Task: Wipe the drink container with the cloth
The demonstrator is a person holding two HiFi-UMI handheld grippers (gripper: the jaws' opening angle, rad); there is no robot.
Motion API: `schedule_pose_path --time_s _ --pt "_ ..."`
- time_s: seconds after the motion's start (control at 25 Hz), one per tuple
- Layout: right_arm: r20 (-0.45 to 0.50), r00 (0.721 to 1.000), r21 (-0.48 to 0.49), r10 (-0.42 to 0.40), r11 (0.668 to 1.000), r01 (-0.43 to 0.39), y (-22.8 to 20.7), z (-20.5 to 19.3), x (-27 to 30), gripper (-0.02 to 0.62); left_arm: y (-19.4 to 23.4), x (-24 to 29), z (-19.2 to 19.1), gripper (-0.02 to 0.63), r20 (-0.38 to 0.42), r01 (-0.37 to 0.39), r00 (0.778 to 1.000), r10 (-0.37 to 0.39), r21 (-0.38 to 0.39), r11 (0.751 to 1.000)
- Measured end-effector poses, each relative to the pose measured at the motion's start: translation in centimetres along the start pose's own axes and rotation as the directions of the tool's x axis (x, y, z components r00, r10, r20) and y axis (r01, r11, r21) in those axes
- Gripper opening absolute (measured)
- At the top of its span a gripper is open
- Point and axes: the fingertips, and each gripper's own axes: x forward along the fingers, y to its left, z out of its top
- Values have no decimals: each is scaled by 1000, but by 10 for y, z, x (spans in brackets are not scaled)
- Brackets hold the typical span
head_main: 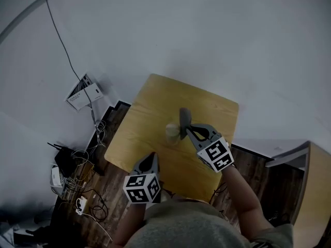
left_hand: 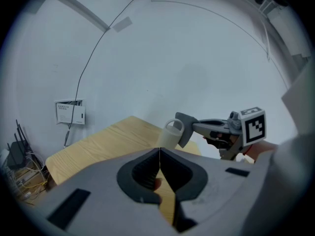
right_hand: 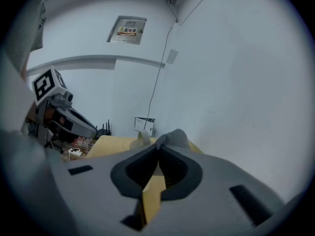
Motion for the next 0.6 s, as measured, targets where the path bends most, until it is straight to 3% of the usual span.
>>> schedule_pose_path --time_s 0.24,0.6 --pt "-32 997 18 72 997 -71 7 -12 17 8 5 -7 -11 2 -8 -29 1000 29 -17 999" --pt "-120 990 66 67 996 -60 17 -47 34 8 10 -4 -10 2 -22 -14 1000 14 -11 1000"
